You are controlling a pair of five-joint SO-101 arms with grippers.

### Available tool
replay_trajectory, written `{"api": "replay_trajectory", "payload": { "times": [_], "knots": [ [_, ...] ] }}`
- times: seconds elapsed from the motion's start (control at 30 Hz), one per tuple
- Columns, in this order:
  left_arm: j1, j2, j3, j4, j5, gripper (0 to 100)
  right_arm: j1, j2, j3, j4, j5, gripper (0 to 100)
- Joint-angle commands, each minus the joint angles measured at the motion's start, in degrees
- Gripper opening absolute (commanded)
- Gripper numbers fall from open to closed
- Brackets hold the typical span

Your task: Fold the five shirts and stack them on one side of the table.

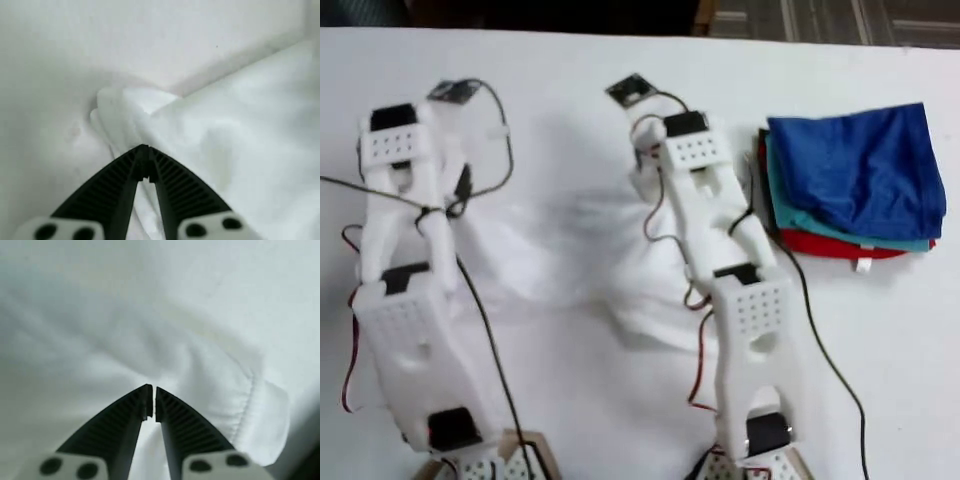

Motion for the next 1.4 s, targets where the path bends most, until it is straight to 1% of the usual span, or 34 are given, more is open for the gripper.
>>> {"api": "replay_trajectory", "payload": {
  "times": [0.0, 0.17, 0.27, 0.33, 0.5, 0.6, 0.7, 0.8, 0.87, 0.93, 1.03, 1.17, 1.23, 1.37],
  "knots": [
    [-1.1, 1.7, 0.1, -3.1, 0.4, 2, 0.1, 1.8, -2.3, 0.0, -0.1, 1.9],
    [-6.1, 3.6, 0.0, -4.8, -0.7, 2, 2.5, 6.9, -2.4, -4.5, -0.1, 1.9],
    [-8.4, 3.8, 0.0, -5.8, -4.1, 2, 4.3, 8.0, -2.5, -6.5, -0.1, 1.9],
    [-8.7, 3.8, 0.0, -6.0, -5.2, 2, 4.8, 8.5, -4.3, -6.2, -0.1, 1.9],
    [-7.5, 3.3, 0.1, -5.4, -4.9, 2, 4.7, 8.0, -5.9, -5.1, -0.1, 1.9],
    [-6.5, 3.2, -2.0, -1.6, -3.3, 2, 3.2, 7.5, -9.0, -0.9, -0.1, 1.9],
    [-6.5, 3.2, -7.7, 5.2, -1.6, 2, 2.3, 6.4, -13.3, 2.4, -0.4, 1.9],
    [-6.5, 3.2, -15.4, 13.0, -1.4, 2, 1.7, 4.8, -17.9, 5.8, -0.5, 1.9],
    [-6.9, 1.9, -18.3, 14.6, -1.3, 2, 1.3, 3.7, -21.1, 8.7, -0.2, 1.9],
    [-7.6, -1.0, -17.7, 14.6, -1.3, 2, 0.6, 2.8, -24.1, 12.2, -0.2, 1.9],
    [-6.9, -7.0, -10.0, 14.5, -1.3, 2, -0.2, 1.8, -28.0, 17.2, -0.1, 1.9],
    [-4.0, -17.7, 6.3, 13.7, -1.3, 2, -0.5, 1.1, -32.4, 20.8, -0.1, 1.9],
    [-3.2, -23.6, 14.8, 11.0, -1.3, 2, -0.4, 0.7, -33.1, 21.1, -0.1, 1.9],
    [-3.1, -34.0, 33.0, 2.0, -1.6, 2, -0.5, -1.0, -32.8, 21.4, -0.4, 1.9]
  ]
}}
